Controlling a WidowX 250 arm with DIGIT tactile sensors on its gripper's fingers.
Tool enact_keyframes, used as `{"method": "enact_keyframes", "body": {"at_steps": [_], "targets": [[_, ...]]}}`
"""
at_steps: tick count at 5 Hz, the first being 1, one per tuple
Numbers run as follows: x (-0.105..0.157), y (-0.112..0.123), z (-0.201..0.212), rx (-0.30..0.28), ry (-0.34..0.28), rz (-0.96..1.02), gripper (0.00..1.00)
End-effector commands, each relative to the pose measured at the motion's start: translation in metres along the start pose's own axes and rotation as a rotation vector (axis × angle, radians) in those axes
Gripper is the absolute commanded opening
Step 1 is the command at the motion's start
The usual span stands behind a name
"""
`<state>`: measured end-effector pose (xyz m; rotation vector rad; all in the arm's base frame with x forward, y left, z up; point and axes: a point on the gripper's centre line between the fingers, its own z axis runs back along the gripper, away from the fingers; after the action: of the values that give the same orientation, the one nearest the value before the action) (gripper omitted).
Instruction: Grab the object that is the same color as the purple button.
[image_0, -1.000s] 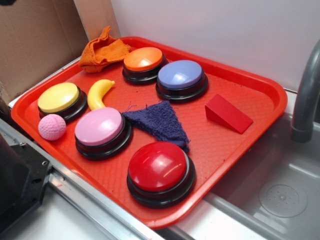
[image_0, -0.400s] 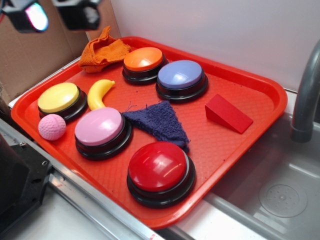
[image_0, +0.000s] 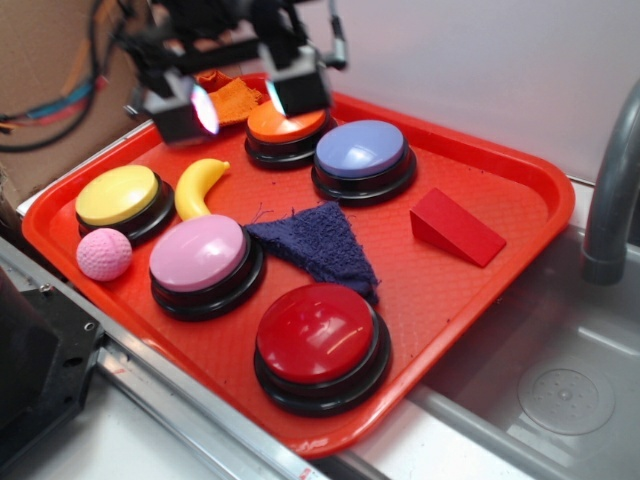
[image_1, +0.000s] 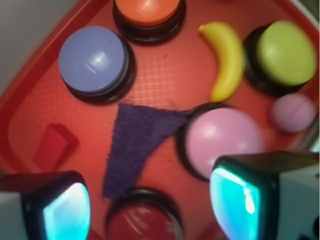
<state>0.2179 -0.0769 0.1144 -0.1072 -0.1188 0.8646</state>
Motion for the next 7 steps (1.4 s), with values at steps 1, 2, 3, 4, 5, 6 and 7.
{"method": "enact_keyframes", "body": {"at_steps": [1,2,3,4,5,6,7], "targets": [[-0.004,-0.027,-0.054,-0.018,0.011,0.046,1.00],[-0.012,-0.030,-0.076,0.013,0.024,0.037,1.00],[-0.017,-0.031,-0.090,0.036,0.040,0.015,1.00],[-0.019,-0.031,-0.099,0.054,0.065,0.010,1.00],[-0.017,-0.032,-0.105,0.047,0.084,0.008,1.00],[-0.015,-0.032,-0.105,0.045,0.052,0.018,0.00],[-0.014,-0.031,-0.102,0.037,0.054,0.004,0.00]]}}
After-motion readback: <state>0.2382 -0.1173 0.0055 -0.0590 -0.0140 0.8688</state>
